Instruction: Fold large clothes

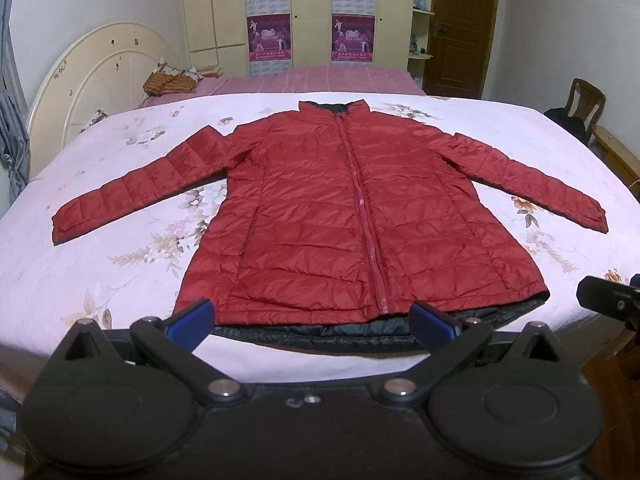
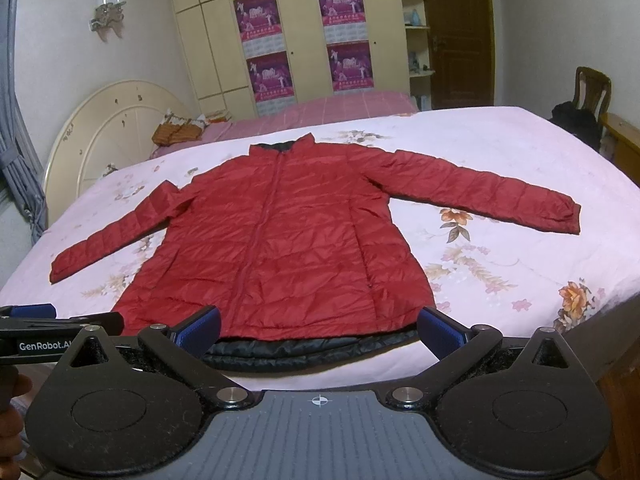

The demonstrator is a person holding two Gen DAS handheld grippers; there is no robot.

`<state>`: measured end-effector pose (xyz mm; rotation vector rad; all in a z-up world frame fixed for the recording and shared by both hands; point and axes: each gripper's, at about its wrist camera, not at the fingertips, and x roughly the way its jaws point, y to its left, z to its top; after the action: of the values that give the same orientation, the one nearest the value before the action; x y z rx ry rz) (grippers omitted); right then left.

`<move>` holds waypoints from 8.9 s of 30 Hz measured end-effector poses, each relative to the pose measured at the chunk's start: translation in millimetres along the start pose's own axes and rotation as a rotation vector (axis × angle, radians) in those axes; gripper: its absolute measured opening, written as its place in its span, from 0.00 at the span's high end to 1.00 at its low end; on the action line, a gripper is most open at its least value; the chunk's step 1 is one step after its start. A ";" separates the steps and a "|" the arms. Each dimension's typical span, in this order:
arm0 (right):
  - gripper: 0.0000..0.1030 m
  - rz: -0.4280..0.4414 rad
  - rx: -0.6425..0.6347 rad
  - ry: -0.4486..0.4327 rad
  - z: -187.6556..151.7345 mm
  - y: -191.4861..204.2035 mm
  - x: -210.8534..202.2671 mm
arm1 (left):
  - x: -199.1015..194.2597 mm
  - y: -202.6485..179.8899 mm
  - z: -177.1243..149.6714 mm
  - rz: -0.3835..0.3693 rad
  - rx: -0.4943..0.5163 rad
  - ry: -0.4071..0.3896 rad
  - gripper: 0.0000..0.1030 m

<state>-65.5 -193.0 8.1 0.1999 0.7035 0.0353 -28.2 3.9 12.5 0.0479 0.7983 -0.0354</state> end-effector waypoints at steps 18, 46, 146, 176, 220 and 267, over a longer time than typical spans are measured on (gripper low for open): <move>0.00 0.000 0.005 0.006 -0.1 1.3 5.5 | 5.9 2.3 0.1 0.002 -0.001 0.009 0.00; 0.00 -0.031 0.065 0.024 23.3 -25.1 43.6 | 47.8 3.4 30.4 0.016 -0.003 0.055 0.00; 0.84 0.037 0.163 -0.092 238.5 -101.3 338.7 | 337.7 54.9 213.0 0.092 -0.133 0.062 0.06; 0.22 0.014 0.053 -0.013 214.1 -35.4 386.5 | 403.5 47.5 221.5 -0.213 -0.174 0.151 0.35; 0.65 -0.162 0.017 0.003 224.6 -107.5 418.2 | 404.1 89.8 197.3 -0.036 -0.184 0.086 0.79; 0.63 0.169 -0.288 0.161 162.1 126.0 452.9 | 306.6 232.8 146.4 0.162 -0.468 0.112 0.27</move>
<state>389.1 -52.0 -136.1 -0.0213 0.8311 0.3154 301.9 223.9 -98.3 -0.3308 0.8954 0.3099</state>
